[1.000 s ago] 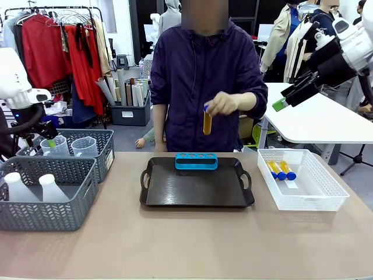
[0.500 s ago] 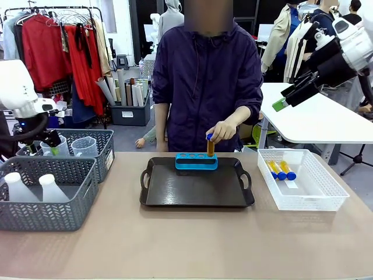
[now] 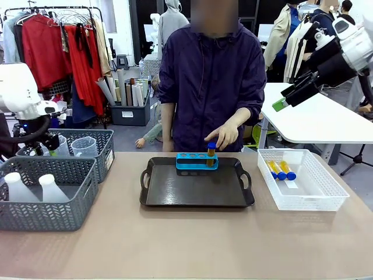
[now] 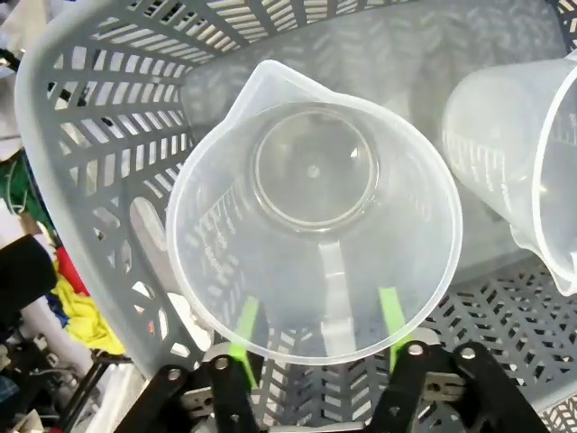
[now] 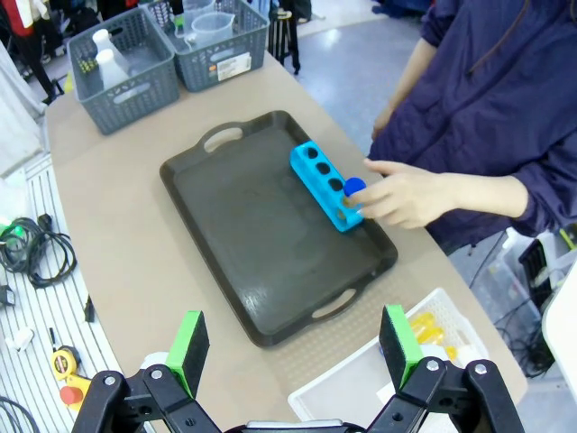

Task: Prepare the laboratory tools.
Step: Pick up one Large Measuring Cup and place it on the Handle tray.

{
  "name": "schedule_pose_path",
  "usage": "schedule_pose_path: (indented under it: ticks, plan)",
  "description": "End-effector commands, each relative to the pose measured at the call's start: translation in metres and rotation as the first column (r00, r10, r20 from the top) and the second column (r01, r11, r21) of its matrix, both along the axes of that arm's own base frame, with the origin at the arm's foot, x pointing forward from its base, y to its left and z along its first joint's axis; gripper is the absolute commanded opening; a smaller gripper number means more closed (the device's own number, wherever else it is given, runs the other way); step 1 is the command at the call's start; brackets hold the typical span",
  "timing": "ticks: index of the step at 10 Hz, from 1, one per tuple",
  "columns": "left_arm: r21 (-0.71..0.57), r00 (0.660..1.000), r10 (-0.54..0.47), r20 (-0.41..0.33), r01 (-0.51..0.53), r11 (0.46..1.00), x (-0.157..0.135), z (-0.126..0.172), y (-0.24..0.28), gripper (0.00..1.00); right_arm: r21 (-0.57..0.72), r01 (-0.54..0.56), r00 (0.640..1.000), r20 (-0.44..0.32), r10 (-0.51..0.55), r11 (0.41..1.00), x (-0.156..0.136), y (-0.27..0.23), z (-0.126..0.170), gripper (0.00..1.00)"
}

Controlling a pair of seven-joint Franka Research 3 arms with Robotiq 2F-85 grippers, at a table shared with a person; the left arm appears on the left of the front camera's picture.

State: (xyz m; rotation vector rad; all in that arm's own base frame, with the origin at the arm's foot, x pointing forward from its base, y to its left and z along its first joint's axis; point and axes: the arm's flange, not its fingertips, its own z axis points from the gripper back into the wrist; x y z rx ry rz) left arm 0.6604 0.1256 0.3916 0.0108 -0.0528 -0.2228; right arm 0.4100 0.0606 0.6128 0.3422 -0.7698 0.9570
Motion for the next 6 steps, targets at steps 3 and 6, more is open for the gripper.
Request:
schedule_pose_path:
  ticks: [3, 6]
  plan:
    - [-0.001, 1.0, 0.0, 0.013, 0.0, 1.0, -0.001, 0.0, 0.002, 0.0, 0.019, -0.014, 1.0, 0.01, 0.014, 1.0, 0.002, 0.001, 0.0, 1.0]
    - [-0.002, 0.999, 0.0, 0.041, 0.0, 1.0, -0.005, 0.01, 0.002, 0.0, 0.019, -0.014, 1.0, 0.01, 0.014, 1.0, 0.002, 0.001, 0.0, 1.0]
